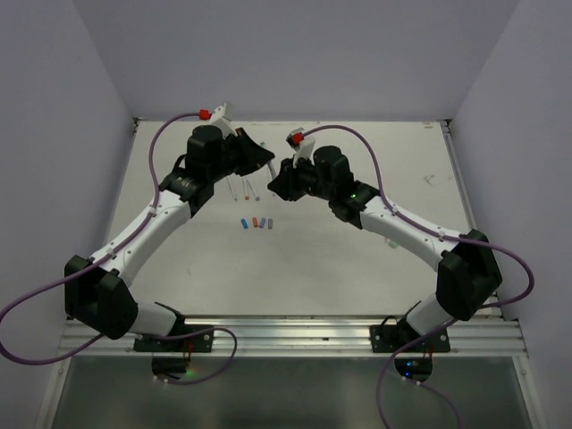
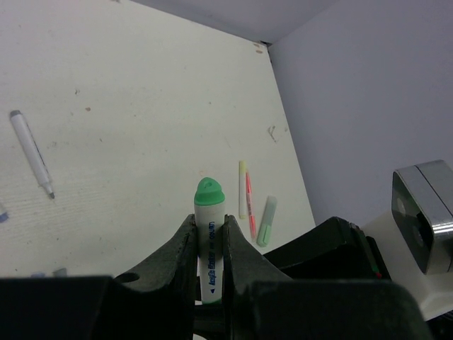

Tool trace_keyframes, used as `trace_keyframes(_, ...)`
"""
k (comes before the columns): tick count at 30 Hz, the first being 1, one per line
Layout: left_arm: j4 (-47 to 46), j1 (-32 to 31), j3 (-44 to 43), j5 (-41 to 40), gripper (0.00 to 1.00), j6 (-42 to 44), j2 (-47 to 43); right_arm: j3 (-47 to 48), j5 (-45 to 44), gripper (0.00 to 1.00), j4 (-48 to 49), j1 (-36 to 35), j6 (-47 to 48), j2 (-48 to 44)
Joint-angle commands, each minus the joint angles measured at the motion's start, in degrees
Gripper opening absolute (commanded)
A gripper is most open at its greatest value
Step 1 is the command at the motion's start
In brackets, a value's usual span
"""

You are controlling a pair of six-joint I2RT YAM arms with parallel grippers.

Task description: Open the pen caps

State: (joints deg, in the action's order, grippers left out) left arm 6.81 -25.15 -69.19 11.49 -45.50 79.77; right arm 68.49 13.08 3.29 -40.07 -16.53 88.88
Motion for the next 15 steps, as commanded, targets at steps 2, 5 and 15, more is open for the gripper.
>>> trace_keyframes(2, -2.1, -0.3, 0.3, -0.3, 0.00, -0.2, -1.3, 1.9, 0.5, 0.16, 0.3, 0.3, 0.2, 0.6)
trace_keyframes(5, -2.8, -0.3, 0.5, -1.6, 0.00, -0.5, -1.5, 1.0, 0.6, 0.00, 0.3, 0.3, -0.2, 0.3)
trace_keyframes(15, -9.6, 2.1, -2.9, -7.3, 0.00, -2.1, -1.0, -7.3, 3.9, 0.00, -0.3, 0.3, -1.2, -1.4)
